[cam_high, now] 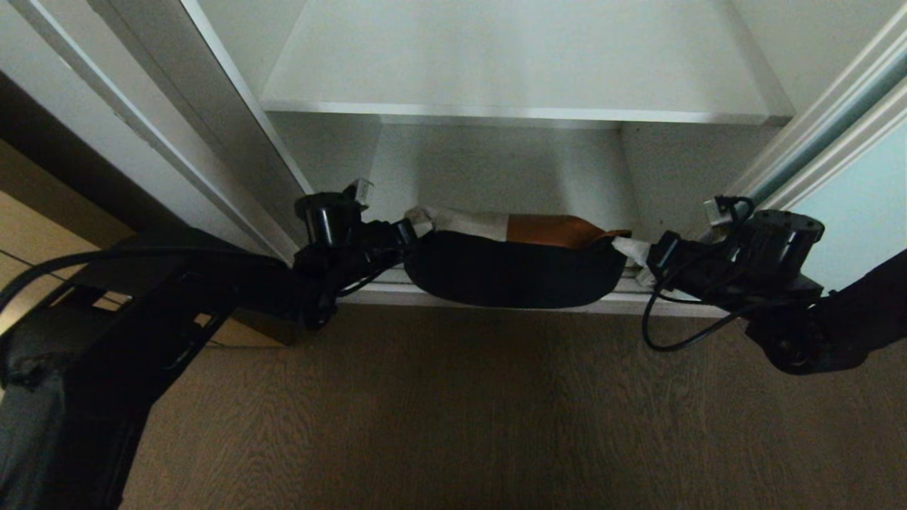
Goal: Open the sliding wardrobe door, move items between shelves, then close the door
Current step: Place the pillow on the lower shelf
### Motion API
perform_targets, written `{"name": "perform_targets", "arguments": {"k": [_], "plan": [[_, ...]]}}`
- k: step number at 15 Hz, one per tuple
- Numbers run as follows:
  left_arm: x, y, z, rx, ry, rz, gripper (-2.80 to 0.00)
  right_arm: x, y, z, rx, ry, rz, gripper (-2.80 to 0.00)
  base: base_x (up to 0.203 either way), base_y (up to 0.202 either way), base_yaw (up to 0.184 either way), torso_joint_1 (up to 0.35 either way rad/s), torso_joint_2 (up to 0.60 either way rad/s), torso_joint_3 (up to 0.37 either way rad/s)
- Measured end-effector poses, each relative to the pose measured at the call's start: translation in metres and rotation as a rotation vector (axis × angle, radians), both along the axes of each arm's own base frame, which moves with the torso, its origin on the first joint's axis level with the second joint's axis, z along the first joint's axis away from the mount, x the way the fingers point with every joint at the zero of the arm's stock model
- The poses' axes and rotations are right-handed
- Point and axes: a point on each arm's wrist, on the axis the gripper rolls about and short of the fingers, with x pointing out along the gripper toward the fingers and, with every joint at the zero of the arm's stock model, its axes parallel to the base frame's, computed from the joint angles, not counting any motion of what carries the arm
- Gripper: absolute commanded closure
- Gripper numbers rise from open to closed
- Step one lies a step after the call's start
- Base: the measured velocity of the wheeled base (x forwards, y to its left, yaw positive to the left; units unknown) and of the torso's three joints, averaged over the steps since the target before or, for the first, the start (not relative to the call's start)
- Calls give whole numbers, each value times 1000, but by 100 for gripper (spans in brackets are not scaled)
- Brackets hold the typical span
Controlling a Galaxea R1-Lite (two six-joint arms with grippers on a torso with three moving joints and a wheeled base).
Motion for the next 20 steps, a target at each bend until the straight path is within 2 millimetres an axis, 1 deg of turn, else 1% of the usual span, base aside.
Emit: {"name": "perform_targets", "arguments": {"k": [1,2,4,5,6,8,11,12,13,14,16,19,20], "plan": [[5,3,-11,6,21,2,0,0,0,-7,-1,11,7,0,0,0,0,0,0,0],[7,6,-18,10,45,4,0,-2,0,-11,-3,24,25,0,0,0,0,0,0,0],[1,17,-34,27,123,-3,0,-13,0,-13,-5,45,74,0,0,0,0,0,0,0],[-3,25,-42,34,167,-18,0,-17,1,-10,-6,43,100,0,0,0,0,0,0,0],[-7,34,-50,36,202,-34,0,-19,1,-5,-6,25,116,0,0,0,0,0,0,0],[-15,46,-65,41,251,-38,0,-15,0,14,-7,-41,114,0,0,0,0,0,0,0],[-16,49,-72,38,218,-34,0,-7,4,49,-10,-129,125,0,0,0,0,0,0,0],[-14,50,-77,40,226,-31,0,-3,5,58,-11,-159,126,0,0,0,0,0,0,0],[-11,49,-81,41,223,-33,0,2,5,60,-14,-175,125,0,0,0,0,0,0,0],[-8,47,-84,40,224,-36,0,7,5,57,-16,-179,125,0,0,0,0,0,0,0],[-3,47,-90,40,233,-33,0,12,4,41,-14,-135,125,0,0,0,0,0,0,0],[12,45,-82,36,212,-31,0,6,1,4,-10,1,119,0,0,0,0,0,0,0],[17,44,-78,36,204,-28,0,4,-5,-6,-9,39,104,0,0,0,0,0,0,0]]}}
